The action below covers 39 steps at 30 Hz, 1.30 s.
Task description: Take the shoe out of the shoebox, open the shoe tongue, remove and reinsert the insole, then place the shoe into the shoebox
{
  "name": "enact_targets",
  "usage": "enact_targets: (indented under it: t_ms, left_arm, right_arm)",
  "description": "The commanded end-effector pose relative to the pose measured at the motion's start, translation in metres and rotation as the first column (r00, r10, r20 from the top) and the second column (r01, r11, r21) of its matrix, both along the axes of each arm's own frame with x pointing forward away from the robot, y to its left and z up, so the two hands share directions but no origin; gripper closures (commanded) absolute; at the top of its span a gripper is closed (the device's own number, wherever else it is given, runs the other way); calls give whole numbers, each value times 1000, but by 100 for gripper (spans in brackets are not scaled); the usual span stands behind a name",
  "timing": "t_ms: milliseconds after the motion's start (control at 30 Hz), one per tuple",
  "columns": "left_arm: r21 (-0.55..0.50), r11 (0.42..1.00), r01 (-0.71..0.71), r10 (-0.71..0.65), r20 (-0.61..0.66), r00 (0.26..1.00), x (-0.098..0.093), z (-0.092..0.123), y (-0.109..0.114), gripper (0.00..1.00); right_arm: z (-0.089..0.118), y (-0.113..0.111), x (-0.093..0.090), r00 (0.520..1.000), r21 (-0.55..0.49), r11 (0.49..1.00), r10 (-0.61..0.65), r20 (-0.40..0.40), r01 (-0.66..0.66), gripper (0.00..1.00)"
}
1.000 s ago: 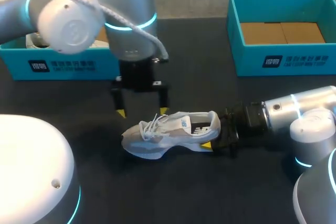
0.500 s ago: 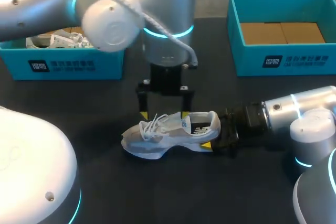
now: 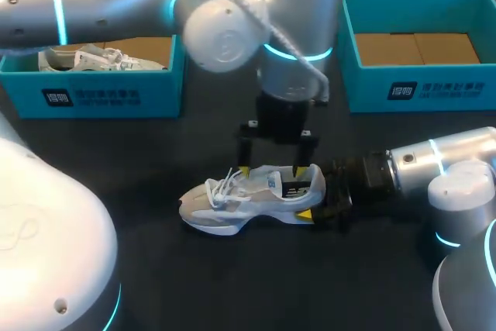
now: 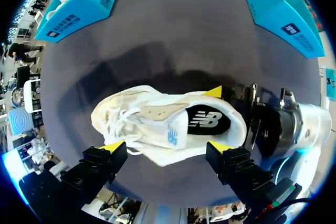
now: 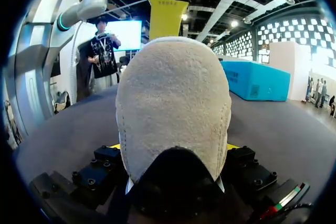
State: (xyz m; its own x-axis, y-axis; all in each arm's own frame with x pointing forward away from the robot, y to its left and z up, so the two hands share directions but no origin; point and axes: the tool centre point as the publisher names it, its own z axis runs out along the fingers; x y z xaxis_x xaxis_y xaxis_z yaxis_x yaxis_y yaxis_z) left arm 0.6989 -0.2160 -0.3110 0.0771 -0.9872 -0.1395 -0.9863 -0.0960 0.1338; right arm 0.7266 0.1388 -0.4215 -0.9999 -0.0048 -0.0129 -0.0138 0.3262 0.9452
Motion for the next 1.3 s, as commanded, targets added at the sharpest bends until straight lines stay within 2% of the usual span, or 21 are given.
enact_targets:
  t_ms: [33,300,533,1300]
  left_arm:
    - [143,990,13,-10,-21,1000,2,-14,-19,0]
    - [168,986,-7,12,-31,999,4,-24,-15,0]
    - [165,986,-12,18,-30,999,2,-22,-6,0]
    - [200,980,-24,29,-25,999,6,-40,5,0]
  right_arm:
    - [-3,3,0,1000,-1,1000,-1,1,1,100]
    - [-3,3,0,1000,-1,1000,-1,1,1,100]
    - [-3,3,0,1000,-1,1000,-1,1,1,100]
    - [-3,3,0,1000,-1,1000,-1,1,1,100]
